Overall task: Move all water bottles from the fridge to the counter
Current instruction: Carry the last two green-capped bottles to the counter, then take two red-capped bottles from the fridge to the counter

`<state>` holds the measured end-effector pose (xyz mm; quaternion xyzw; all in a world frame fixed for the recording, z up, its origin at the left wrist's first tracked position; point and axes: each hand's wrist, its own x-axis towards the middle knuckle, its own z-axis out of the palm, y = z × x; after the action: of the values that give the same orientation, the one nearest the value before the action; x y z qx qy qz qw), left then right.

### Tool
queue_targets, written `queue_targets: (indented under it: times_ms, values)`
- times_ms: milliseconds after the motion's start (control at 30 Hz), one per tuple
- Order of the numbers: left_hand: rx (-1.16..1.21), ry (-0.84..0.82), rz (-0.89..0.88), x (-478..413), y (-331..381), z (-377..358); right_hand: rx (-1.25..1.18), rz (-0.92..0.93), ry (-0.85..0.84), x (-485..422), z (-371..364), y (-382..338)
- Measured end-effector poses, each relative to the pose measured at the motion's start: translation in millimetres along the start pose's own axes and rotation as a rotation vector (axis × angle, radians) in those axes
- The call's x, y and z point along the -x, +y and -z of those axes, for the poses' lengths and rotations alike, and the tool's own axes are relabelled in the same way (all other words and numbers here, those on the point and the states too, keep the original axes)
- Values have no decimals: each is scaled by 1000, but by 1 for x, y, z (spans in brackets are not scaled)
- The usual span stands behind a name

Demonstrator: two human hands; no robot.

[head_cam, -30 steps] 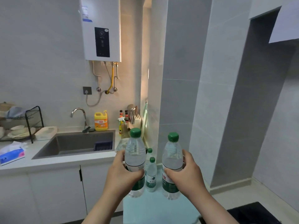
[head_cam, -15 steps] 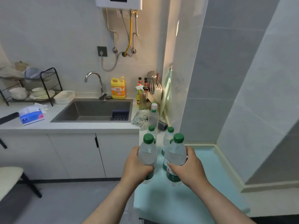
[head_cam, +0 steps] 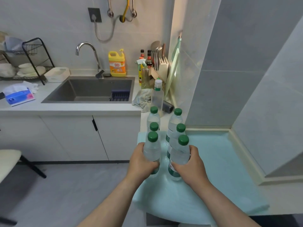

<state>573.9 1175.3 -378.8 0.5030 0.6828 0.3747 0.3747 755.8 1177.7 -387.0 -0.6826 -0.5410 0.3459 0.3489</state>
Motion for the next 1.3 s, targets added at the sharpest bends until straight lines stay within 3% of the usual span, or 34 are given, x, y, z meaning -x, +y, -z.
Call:
queue_targets:
  times_ms: [467,633,867,1300]
  values:
    - [-13,-69,-12,-4,-16,-19,26,-2,-51,-6,-2,21]
    - [-28,-70,-104,6,-5,-2,24,109,-82,1,16,2]
    - [-255,6,-348,30,27,59,220,364,-66,21,42,-60]
    - [-578,284,-315,127,45,239,472,623,-197,119,17,-195]
